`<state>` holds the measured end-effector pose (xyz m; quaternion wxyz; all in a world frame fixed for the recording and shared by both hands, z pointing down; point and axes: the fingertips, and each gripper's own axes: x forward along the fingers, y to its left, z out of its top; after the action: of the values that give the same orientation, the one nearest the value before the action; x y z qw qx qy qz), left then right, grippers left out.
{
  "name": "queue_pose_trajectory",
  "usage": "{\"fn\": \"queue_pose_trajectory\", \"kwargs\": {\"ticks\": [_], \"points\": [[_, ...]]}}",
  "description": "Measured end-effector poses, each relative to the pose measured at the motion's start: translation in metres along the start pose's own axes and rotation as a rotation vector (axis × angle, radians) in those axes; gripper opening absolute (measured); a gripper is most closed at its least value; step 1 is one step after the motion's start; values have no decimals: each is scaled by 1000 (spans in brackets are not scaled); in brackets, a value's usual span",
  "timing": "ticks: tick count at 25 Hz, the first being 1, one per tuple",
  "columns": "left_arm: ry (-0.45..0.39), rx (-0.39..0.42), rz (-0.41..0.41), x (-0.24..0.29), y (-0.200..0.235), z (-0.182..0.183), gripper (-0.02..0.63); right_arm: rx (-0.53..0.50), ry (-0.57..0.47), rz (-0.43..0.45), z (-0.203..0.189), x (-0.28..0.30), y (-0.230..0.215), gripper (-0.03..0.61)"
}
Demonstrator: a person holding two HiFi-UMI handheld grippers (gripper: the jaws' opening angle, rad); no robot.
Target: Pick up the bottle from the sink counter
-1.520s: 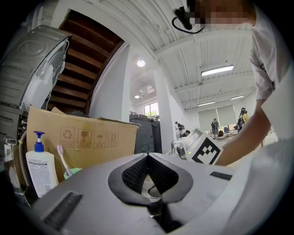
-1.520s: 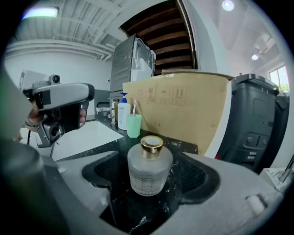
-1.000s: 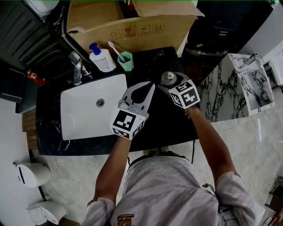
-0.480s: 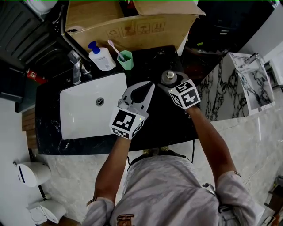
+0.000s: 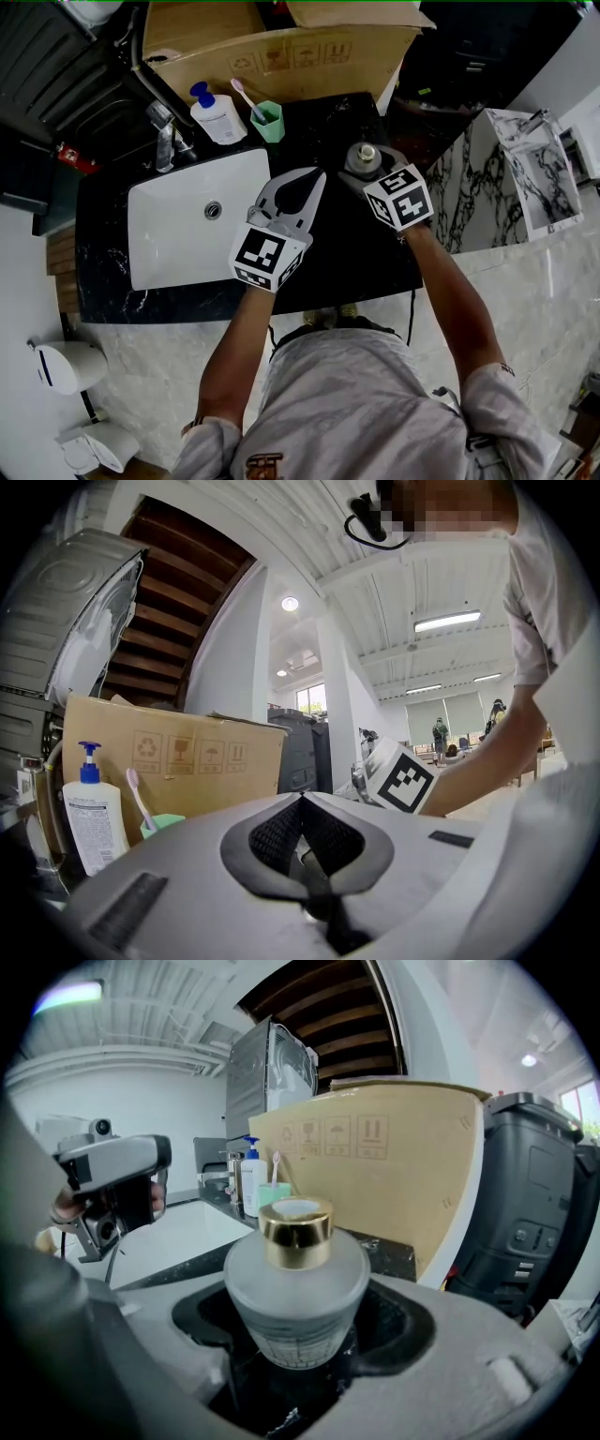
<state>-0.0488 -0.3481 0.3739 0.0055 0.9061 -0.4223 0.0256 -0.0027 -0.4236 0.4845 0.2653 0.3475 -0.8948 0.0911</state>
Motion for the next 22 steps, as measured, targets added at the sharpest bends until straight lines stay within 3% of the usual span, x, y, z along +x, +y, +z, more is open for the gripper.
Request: {"fn": "queue_pose_trajectory", "kwargs": {"ticks": [22], "points": [[-108, 56, -12, -22, -21, 58, 0, -118, -243, 9, 113, -116, 55, 331]]}}
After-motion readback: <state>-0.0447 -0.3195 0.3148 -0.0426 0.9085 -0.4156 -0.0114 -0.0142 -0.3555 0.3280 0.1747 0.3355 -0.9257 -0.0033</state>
